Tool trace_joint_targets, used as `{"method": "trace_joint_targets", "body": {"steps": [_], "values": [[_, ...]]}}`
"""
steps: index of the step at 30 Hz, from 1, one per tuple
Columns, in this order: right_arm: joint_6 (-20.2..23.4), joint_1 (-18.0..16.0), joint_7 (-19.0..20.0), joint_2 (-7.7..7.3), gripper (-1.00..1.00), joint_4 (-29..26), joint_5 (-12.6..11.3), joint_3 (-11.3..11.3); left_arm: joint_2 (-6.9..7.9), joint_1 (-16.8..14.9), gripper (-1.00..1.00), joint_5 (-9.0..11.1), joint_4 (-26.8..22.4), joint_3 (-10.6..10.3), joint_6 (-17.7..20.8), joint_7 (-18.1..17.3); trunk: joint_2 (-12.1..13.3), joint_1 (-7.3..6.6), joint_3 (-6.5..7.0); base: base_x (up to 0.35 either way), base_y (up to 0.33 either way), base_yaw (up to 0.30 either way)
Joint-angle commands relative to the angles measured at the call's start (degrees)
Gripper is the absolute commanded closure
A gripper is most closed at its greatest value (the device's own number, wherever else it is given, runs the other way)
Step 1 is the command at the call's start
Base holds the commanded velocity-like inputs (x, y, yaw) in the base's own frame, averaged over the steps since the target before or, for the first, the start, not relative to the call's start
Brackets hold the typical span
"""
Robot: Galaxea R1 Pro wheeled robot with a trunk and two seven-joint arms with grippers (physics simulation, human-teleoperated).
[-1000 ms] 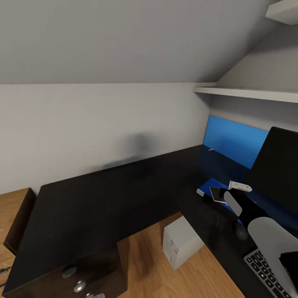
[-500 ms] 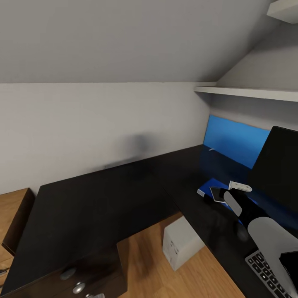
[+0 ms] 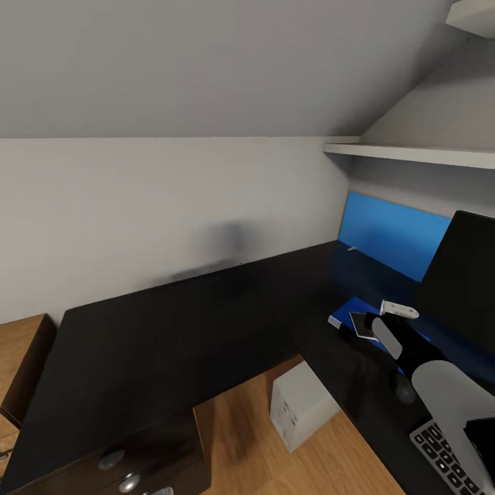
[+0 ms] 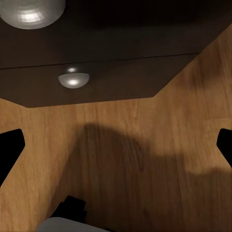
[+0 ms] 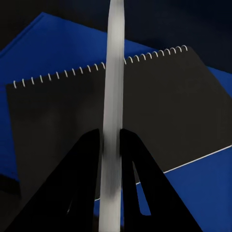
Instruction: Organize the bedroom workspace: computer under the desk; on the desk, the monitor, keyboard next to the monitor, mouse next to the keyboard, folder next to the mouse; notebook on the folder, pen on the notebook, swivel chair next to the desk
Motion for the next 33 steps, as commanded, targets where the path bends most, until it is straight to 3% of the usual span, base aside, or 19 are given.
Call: {"method": "trace_joint_targets", "body": {"steps": [1,19,20,33], "values": [[0.23,-0.04,-0.37,-0.1,1.0,-0.11,-0.5,0.47,0.09,-0.06,-1.0,0.46,-0.08,-0.36,-0.11,0.49,-0.04,0.0,-0.06,0.0,0.0,0.0],[0.22,-0.04,-0.37,-0.11,1.0,-0.11,-0.5,0.47,0.09,-0.06,-1.0,0.55,-0.07,-0.69,-0.04,0.43,-0.84,0.44,-0.42,0.0,0.0,0.0],[0.22,-0.04,-0.37,-0.09,-1.0,-0.11,-0.5,0.47,0.09,-0.06,-1.0,0.55,-0.07,-0.68,-0.04,0.43,-0.84,0.44,-0.42,0.0,0.0,0.0],[0.23,-0.04,-0.37,-0.01,-1.0,-0.4,-0.5,0.53,0.09,-0.06,-1.0,0.55,-0.07,-0.74,-0.04,0.43,-0.84,0.44,-0.42,0.0,0.0,0.0]]}}
